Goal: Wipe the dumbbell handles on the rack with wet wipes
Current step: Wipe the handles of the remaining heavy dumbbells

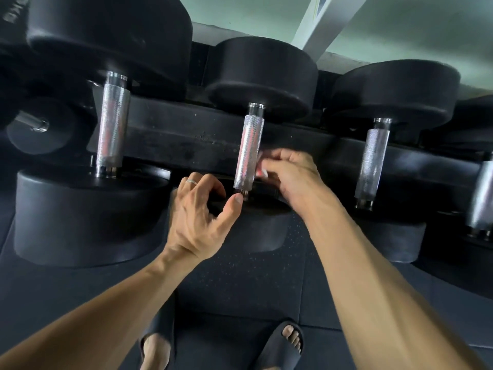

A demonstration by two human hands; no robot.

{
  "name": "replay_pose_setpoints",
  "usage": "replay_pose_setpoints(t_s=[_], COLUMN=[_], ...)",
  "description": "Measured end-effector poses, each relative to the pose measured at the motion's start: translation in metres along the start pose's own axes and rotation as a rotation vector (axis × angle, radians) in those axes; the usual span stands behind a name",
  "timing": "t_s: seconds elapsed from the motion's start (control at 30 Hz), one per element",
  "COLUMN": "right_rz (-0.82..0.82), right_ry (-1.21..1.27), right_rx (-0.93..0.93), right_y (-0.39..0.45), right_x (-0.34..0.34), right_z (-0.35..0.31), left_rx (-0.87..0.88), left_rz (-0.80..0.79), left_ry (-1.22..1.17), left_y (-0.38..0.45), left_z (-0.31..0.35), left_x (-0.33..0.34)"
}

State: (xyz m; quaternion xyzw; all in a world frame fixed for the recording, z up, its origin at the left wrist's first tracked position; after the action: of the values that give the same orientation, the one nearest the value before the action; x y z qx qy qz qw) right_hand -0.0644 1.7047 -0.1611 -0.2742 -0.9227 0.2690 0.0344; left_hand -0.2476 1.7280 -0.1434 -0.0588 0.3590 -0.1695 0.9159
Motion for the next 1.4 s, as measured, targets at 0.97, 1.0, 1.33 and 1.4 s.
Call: replay_pose_setpoints(t_s=[0.97,1.0,1.33,1.4], right_rz=[0.044,0.029,0.027,0.012], right_ry=[0.375,0.364,0.563,0.517], right_rx=[0.019,0.039,0.138,0.203], right_y=[0.057,0.053,0.045,0.032], right_x=[0.012,0.015,0.019,0.02], right_z=[-0.003,0.005,0.018,0.032], left_rx=[0.022,0.022,0.036,0.038], left_rz=[0.02,0.019,0.021,0.023], left_ry=[0.017,0.017,0.015,0.018], left_y=[0.001,0.001,0.0,0.0], left_z=[0.001,0.001,0.001,0.002], left_x=[0.0,-0.001,-0.001,-0.002])
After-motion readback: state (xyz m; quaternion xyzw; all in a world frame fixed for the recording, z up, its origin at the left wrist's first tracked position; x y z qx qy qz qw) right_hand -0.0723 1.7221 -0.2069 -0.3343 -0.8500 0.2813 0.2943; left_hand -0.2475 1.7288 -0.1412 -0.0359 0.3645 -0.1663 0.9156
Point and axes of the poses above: each hand's wrist, its own y-axis towards the middle knuckle, its own x-axis out of the palm, z = x × y, the point moved 6 cm from there along y, towards the middle knuckle, and after that the axes turned 11 degrees about -x, right-handed, at the moved point
